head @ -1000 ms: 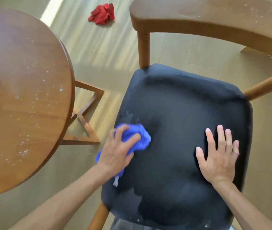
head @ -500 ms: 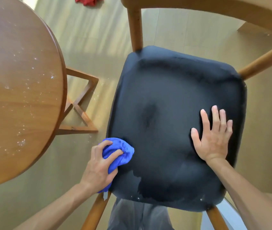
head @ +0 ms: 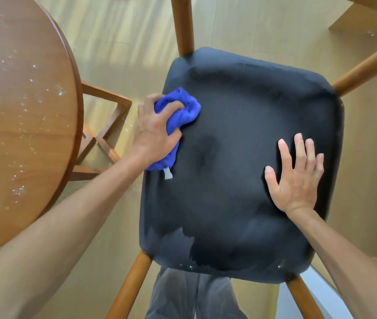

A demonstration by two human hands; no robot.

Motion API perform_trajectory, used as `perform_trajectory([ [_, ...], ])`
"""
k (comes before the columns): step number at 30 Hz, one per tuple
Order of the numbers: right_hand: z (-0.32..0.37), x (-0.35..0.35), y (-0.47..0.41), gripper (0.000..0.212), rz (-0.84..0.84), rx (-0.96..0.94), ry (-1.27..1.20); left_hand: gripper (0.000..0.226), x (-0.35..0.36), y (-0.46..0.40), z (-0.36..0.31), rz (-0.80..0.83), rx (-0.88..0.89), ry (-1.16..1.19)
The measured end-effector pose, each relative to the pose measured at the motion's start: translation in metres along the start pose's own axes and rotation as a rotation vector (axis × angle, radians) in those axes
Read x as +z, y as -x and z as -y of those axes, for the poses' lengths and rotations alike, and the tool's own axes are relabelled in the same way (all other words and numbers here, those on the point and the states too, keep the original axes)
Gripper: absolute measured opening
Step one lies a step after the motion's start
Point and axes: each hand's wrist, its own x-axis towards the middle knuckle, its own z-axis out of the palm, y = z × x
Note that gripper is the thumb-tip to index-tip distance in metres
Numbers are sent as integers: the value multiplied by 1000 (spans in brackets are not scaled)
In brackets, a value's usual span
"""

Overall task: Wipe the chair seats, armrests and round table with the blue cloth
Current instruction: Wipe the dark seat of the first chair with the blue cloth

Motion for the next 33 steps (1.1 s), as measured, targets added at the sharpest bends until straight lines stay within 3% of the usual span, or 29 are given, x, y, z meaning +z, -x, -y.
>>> perform_trajectory([
  [2,0,0,1,62,2,3,-2,40,-9,66,10,77,159,-7],
  [6,1,1,0,63,-6,5,9,36,-25,181,27,400,509,-117],
  [10,2,1,-2,63,-15,5,15,32,-7,144,7,358,674,-139],
  [14,0,3,0,63,-24,-1,7,33,31,24,-57,149,504,-129],
  [19,-1,4,-1,63,-20,-5,19,35,49,-42,-100,122,194,-234],
  [22,-2,2,1,63,-4,-1,6,34,45,13,-98,192,353,-219],
  [28,1,-1,1,63,6,3,11,39,25,177,-60,710,915,-282],
  [30,0,0,1,64,3,5,10,39,30,174,-52,705,975,-288],
  [33,1,1,-1,64,-5,1,3,40,36,106,-63,509,892,-274],
])
